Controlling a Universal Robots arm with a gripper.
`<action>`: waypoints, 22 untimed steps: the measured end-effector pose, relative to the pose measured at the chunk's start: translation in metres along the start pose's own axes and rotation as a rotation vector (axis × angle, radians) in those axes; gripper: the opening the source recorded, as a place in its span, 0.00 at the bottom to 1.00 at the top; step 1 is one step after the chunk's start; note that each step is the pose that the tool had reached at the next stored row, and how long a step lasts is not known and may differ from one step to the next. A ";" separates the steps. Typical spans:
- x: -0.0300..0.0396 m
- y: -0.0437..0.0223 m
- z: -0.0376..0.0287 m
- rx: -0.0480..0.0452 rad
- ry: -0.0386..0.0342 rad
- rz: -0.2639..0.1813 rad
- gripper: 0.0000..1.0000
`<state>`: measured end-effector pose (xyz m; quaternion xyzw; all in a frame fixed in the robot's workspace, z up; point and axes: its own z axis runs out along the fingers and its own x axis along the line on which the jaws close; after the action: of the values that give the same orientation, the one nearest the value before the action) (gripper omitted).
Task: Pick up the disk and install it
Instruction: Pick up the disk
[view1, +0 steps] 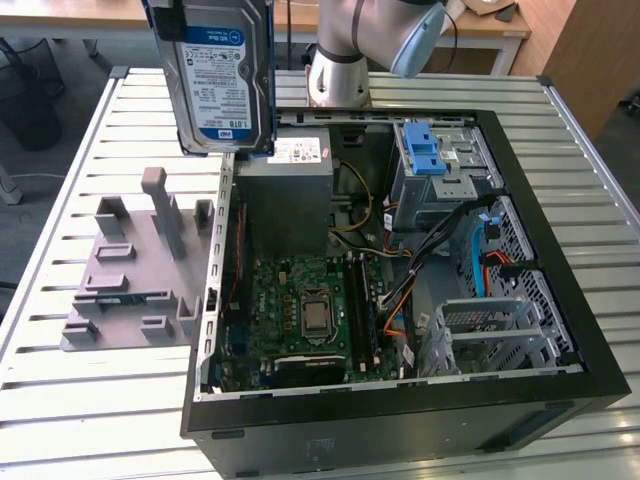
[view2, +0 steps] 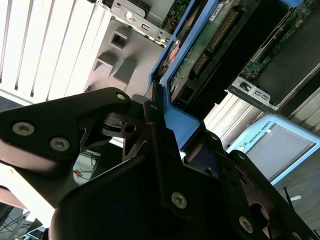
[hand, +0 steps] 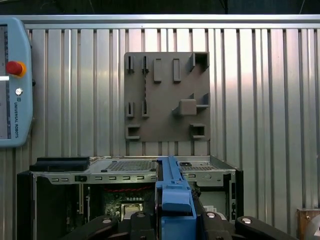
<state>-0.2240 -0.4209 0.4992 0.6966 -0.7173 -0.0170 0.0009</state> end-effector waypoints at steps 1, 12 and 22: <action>0.0000 -0.0001 0.0000 0.0000 0.0000 0.000 0.36; 0.0000 -0.0001 0.0000 0.0048 -0.0061 0.000 0.36; -0.0001 -0.0023 0.0000 0.0048 -0.0062 0.000 0.36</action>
<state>-0.2217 -0.4209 0.4992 0.6967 -0.7172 -0.0174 -0.0030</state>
